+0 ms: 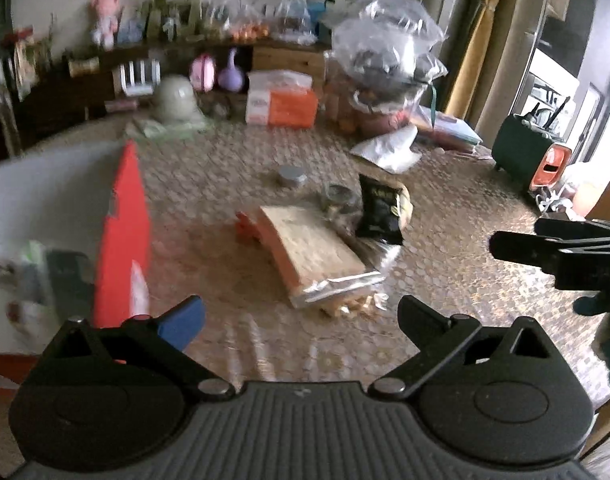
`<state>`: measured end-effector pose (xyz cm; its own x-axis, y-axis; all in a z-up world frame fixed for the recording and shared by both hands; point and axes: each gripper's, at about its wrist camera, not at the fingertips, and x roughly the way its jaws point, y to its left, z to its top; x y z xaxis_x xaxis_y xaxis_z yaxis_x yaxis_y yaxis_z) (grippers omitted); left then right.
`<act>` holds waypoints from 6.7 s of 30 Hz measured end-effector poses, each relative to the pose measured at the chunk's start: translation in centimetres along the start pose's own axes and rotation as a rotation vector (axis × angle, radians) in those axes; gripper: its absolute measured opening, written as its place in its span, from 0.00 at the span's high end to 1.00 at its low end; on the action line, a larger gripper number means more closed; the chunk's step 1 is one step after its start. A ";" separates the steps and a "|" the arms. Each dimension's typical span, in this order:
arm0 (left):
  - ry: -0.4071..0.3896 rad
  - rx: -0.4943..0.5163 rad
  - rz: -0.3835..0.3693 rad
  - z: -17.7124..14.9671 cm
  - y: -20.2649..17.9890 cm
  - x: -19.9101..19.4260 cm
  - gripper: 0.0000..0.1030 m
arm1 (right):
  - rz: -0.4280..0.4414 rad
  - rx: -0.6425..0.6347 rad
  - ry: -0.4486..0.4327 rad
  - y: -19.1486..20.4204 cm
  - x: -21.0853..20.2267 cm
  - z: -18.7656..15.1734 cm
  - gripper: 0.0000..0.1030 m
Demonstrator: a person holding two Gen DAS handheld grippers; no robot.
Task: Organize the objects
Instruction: 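Withdraw both tools from the box toward the bread and snack bag, then grasp the black snack bag with the right gripper while the left gripper grasps the bagged bread loaf, then lift and carry the snack bag and bread loaf into the red shoebox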
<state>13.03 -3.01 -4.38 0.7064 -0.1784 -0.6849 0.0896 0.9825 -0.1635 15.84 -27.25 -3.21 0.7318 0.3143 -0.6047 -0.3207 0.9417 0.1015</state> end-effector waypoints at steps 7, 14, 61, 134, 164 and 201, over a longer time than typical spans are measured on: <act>0.024 0.018 0.030 1.7 -1.4 4.0 0.00 | -0.013 0.053 0.045 -0.6 3.6 1.3 0.00; 0.072 -0.021 0.064 3.4 -1.0 7.8 0.00 | -0.006 0.090 0.103 -0.1 7.9 3.2 0.02; 0.118 0.019 0.060 5.5 0.7 10.8 0.74 | 0.026 0.220 0.263 0.9 12.5 3.7 0.69; 0.073 -0.080 0.005 4.2 0.8 1.7 0.21 | 0.097 0.239 0.238 3.2 3.6 4.3 0.65; -0.026 -0.191 0.108 1.6 16.6 -13.0 0.21 | 0.262 -0.065 0.219 21.6 -0.2 6.3 0.65; 0.150 -0.087 0.289 2.7 27.6 -5.0 0.21 | 0.211 -0.248 0.362 34.9 11.5 4.0 0.65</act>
<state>13.81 25.12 -3.56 0.5820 0.0948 -0.8076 -0.1645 0.9864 -0.0027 15.48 9.68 -3.44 0.3933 0.3922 -0.8316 -0.6058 0.7909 0.0866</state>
